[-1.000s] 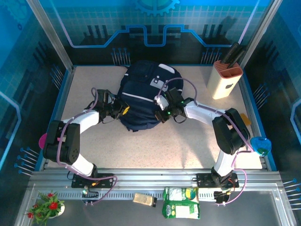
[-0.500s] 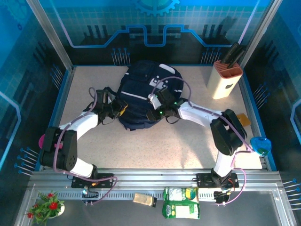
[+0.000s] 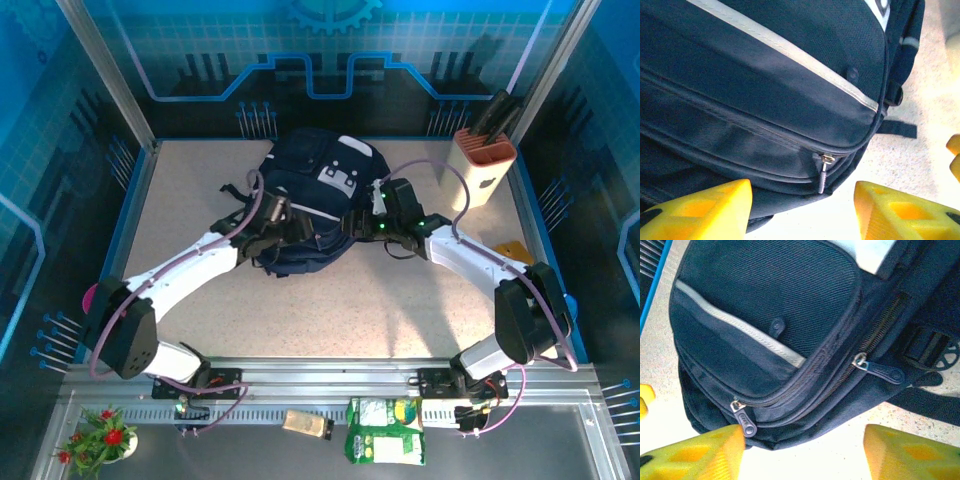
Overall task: Pack the student bag
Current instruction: Unzip the student bag at the top-center of the table.
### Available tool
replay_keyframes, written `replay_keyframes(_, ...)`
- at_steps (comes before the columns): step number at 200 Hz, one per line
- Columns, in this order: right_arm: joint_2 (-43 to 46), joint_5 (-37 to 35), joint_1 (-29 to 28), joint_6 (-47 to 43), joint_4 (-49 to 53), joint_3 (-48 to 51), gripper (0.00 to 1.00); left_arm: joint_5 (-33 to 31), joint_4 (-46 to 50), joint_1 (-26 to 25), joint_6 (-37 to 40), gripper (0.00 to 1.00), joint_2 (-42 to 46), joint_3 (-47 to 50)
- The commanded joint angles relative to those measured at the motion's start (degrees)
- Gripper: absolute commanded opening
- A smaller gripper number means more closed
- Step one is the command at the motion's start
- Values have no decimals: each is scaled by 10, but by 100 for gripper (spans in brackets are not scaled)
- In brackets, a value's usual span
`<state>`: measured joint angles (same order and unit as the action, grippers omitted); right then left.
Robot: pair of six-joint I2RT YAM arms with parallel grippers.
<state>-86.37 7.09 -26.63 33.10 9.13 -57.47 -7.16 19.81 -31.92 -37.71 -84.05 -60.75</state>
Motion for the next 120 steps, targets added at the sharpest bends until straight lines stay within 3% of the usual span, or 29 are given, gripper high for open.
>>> replay_keyframes(1,8,32,23,66,-46,29,69,-61,49,-35,39,54,-51,-39)
replay_keyframes(52,-3,94,57,139,-101,54,71,-89,70,-77,46,35,-128,-87)
replay_keyframes(120,-32,134,60,176,-141,55,68,-83,66,-78,50,26,-172,-113)
